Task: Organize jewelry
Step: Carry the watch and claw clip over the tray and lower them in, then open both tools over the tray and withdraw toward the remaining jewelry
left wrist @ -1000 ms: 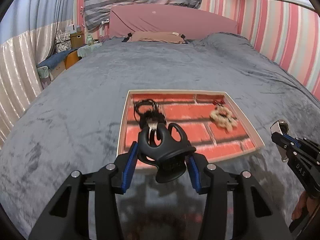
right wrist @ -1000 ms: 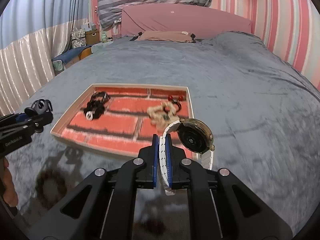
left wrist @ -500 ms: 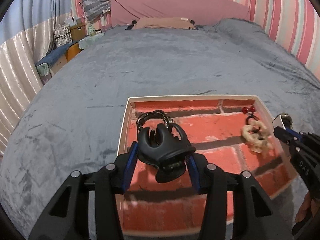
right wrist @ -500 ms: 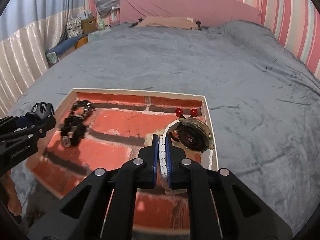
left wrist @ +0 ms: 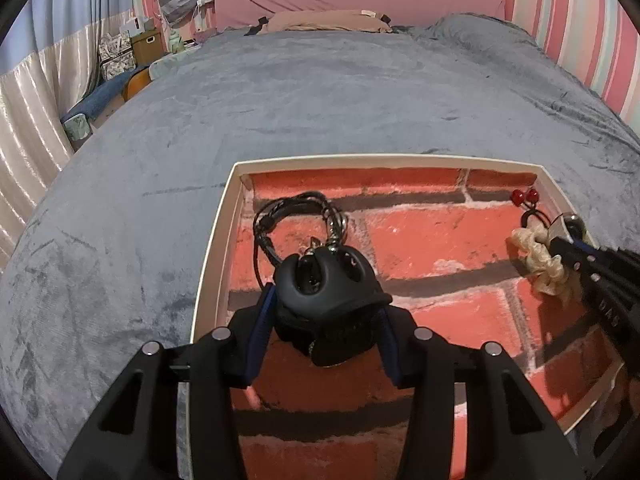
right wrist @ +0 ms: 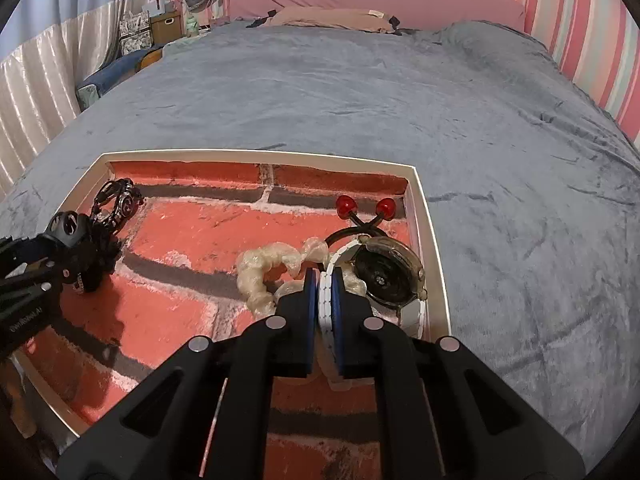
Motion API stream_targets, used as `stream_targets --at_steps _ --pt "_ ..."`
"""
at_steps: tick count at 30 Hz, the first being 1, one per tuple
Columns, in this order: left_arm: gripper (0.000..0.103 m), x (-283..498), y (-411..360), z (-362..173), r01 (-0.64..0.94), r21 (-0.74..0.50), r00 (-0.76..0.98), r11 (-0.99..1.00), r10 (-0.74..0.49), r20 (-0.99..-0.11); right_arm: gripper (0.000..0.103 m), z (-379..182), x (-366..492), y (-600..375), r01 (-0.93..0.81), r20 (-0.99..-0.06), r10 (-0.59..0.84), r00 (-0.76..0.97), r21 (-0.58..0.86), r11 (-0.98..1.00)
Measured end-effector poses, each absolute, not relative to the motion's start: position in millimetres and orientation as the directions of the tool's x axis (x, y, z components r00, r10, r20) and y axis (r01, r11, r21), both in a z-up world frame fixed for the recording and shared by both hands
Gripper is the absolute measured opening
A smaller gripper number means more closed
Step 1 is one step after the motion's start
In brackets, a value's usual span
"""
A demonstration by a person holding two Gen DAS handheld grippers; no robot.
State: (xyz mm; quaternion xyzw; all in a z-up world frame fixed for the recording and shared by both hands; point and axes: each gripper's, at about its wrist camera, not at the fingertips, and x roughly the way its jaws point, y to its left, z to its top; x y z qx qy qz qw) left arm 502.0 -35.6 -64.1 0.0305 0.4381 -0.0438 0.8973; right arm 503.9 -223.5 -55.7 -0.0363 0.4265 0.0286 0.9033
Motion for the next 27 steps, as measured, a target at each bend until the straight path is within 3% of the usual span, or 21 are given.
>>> stream_targets --at_steps 8,10,13,17,23,27 --pt "0.048 508.8 -29.2 -69.0 0.089 0.003 0.597 0.996 -0.051 -0.801 0.012 -57.5 506.7 -219.5 -0.102 -0.781 0.011 0.624 -0.067 0.993" --pt "0.058 508.3 -28.5 -68.2 0.084 0.015 0.598 0.996 -0.038 -0.801 0.013 -57.1 507.4 -218.3 -0.103 -0.784 0.000 0.621 -0.081 0.991" --pt "0.061 506.0 -28.3 -65.5 0.089 0.015 0.606 0.996 -0.042 -0.795 0.014 -56.3 506.6 -218.3 -0.106 -0.787 -0.003 0.617 -0.087 0.991" --pt "0.062 501.9 -27.2 -61.0 0.099 0.011 0.610 0.995 -0.052 -0.791 0.036 -53.1 502.6 -216.7 -0.117 -0.788 -0.006 0.616 -0.099 0.988" --pt "0.069 486.9 -30.2 -42.5 0.122 0.005 0.635 0.993 -0.074 -0.769 0.060 -40.5 492.1 -216.3 -0.133 -0.769 0.002 0.639 -0.107 0.985" --pt "0.073 471.1 -29.2 -22.9 0.129 -0.012 0.658 0.992 -0.095 -0.747 0.070 -22.0 476.5 -219.1 -0.138 -0.736 0.014 0.677 -0.109 0.984"
